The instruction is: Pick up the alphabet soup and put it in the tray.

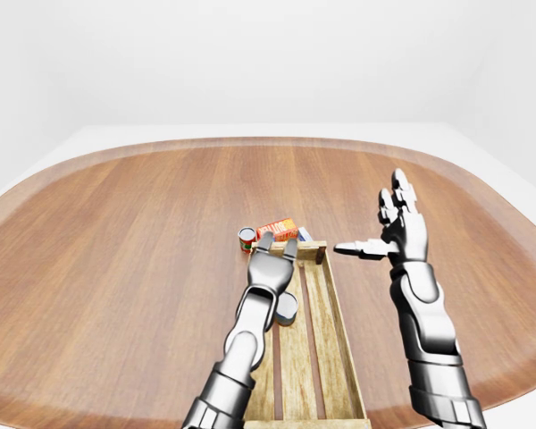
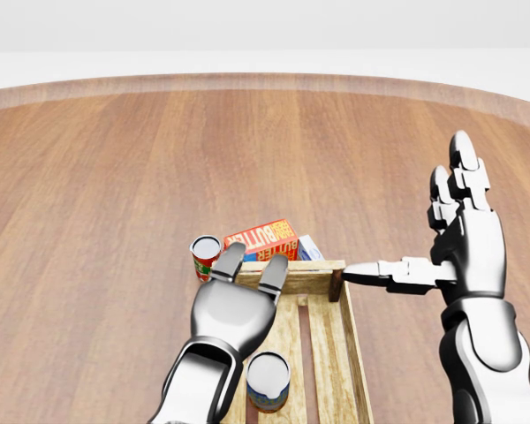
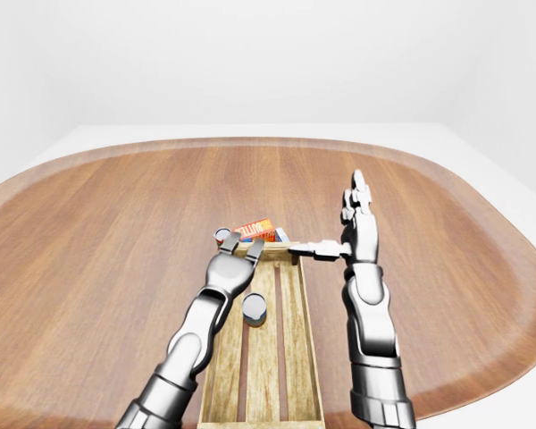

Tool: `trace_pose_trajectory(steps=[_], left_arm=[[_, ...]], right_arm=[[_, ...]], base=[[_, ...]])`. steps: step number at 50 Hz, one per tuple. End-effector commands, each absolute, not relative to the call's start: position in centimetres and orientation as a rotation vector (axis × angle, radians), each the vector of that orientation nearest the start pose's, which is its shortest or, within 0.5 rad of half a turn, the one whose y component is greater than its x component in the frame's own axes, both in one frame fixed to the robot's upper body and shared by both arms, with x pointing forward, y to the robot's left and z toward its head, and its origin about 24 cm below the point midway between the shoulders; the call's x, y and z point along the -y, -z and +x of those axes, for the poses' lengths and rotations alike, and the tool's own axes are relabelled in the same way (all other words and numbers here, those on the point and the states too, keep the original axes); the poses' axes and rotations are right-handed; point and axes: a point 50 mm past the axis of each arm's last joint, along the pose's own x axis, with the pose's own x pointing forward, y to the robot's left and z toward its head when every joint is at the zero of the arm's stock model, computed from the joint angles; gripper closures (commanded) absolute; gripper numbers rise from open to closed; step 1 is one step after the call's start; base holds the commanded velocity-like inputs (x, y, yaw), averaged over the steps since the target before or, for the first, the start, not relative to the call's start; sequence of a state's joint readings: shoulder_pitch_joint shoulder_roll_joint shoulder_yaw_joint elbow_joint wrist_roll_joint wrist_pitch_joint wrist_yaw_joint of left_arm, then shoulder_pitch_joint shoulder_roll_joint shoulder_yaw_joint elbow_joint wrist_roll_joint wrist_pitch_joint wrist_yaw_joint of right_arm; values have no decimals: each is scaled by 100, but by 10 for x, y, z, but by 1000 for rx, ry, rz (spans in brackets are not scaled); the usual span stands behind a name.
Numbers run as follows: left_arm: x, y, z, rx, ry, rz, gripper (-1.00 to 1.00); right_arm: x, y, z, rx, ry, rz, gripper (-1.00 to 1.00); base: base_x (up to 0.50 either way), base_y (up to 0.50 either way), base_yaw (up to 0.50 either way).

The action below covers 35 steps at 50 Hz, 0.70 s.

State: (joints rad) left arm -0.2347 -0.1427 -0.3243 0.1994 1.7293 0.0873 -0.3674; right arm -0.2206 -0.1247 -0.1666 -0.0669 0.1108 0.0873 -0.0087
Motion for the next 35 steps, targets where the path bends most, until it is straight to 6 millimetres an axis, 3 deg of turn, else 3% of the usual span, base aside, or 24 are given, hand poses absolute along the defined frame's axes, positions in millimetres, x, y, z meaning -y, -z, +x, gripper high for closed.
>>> trace_pose_trajectory(steps=[1, 10, 19, 22, 35], left_arm=[[-41, -85, 272, 21, 360, 1715, -100], [-51, -110, 269, 16, 289, 1706, -100], [-72, -125, 275, -11, 212, 1688, -100], [-88, -132, 280, -25, 164, 1664, -100], [-118, -129, 290, -47, 120, 1610, -100]], right_arm=[[197, -119, 288, 239, 110, 10, -100], [199, -117, 287, 232, 114, 14, -100], [200, -114, 287, 218, 116, 16, -100], [202, -114, 287, 216, 121, 18, -100], [205, -105, 287, 181, 128, 22, -100]], base=[[0, 0, 0], [0, 0, 0], [0, 0, 0], [0, 0, 0], [0, 0, 0]])
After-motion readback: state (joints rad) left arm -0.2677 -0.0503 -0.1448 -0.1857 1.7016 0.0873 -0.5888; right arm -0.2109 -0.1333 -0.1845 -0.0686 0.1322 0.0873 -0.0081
